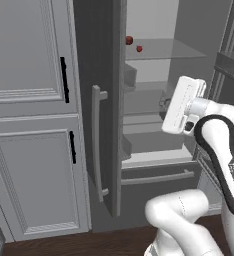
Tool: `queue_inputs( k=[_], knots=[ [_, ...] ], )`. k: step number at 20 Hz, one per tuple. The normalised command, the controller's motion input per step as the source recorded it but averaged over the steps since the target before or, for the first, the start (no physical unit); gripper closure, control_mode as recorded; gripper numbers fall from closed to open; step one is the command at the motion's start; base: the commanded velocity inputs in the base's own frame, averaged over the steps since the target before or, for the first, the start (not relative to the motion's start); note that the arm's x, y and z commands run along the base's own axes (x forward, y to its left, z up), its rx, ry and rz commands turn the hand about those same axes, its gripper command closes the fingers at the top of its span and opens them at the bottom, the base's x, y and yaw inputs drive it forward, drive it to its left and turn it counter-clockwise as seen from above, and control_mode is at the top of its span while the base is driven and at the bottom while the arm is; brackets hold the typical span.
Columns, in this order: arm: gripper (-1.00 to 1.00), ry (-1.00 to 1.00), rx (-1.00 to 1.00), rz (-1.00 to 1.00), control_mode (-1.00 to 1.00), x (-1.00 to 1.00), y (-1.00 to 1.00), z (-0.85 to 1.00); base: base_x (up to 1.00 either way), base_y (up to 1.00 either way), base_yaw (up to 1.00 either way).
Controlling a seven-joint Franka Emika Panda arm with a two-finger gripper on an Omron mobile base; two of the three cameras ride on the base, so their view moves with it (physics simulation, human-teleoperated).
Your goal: Take the strawberry from the fridge and place it on top of the pancake, located on the dining counter.
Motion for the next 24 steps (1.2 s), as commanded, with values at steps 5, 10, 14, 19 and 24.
queue_inputs(
  k=[5,10,14,19,24],
  knots=[
    [1.0,0.0,0.02,0.14,-1.0,0.63,0.19,-0.46,0.0,0.0,0.0],
    [1.0,0.0,0.06,0.11,-1.0,0.41,0.91,-0.28,0.0,0.0,0.0],
    [1.0,0.01,0.08,0.12,-1.0,0.33,0.96,0.0,0.0,0.0,0.0],
    [1.0,0.05,0.14,0.13,-1.0,0.05,1.0,-0.05,0.0,0.0,0.0],
    [1.0,0.05,0.15,0.12,-1.0,0.06,1.0,-0.09,0.0,0.0,0.0]
  ],
)
